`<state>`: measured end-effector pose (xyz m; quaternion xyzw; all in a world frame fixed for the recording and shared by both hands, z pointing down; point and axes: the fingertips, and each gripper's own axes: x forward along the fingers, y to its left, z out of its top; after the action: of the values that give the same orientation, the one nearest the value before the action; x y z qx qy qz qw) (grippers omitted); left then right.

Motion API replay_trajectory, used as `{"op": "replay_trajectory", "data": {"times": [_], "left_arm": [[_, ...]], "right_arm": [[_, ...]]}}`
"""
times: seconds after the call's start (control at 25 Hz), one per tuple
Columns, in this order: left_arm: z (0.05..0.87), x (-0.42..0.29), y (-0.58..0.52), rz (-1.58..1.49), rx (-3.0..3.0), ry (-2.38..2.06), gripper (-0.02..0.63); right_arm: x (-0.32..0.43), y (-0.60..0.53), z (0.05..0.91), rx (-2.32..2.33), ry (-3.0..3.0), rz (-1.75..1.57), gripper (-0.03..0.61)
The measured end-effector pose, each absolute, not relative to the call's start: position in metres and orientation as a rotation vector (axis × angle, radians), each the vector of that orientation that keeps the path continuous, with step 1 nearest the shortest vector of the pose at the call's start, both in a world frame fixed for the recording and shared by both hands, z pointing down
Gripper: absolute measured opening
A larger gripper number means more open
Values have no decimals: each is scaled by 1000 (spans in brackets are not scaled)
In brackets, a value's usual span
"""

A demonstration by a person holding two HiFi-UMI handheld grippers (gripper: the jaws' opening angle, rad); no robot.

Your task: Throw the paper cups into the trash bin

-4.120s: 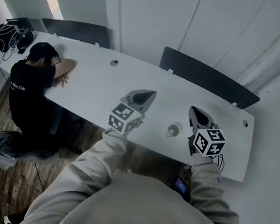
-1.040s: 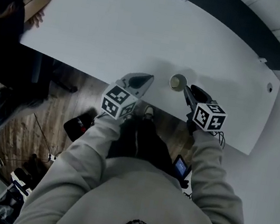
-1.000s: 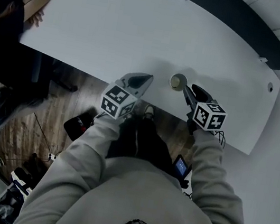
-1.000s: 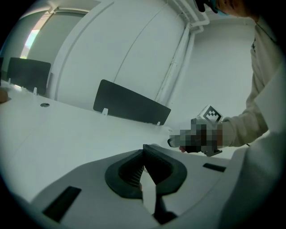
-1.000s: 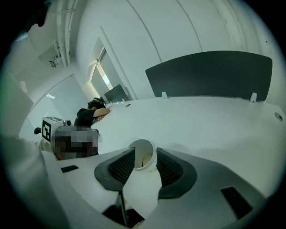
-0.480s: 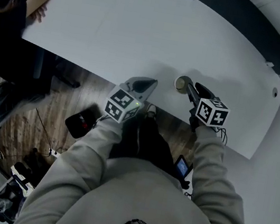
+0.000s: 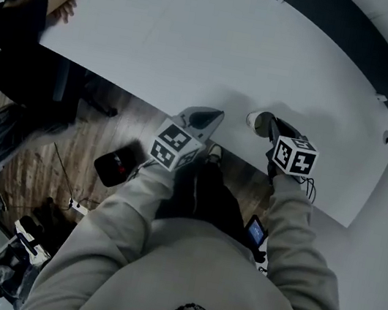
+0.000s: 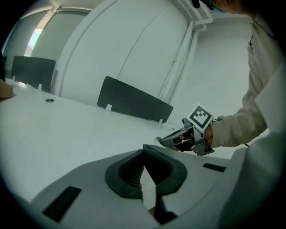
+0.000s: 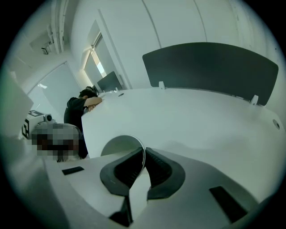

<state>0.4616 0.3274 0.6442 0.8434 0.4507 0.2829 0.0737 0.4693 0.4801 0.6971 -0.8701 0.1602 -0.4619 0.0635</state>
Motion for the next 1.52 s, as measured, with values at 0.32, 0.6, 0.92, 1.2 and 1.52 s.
{"op": "replay_trajectory", "data": {"times": [0.32, 0.6, 0.92, 1.2, 1.52], "left_arm": [[616, 469, 330, 795, 2574, 1331, -11], [533, 486, 339, 622, 2689, 1375, -11], [428, 525, 351, 362, 2798, 1381, -11], [410, 529, 360, 311, 2802, 1345, -11], [429, 531, 347, 358, 2827, 1229, -11]], "right_arm": [[478, 488, 641, -2671, 516, -1244, 41], [496, 497, 564, -2747, 549, -1070, 41], [528, 505, 468, -2837, 604, -839, 41], [534, 517, 442, -2865, 638, -785, 41], [538, 526, 457, -2831, 679, -800, 41]]}}
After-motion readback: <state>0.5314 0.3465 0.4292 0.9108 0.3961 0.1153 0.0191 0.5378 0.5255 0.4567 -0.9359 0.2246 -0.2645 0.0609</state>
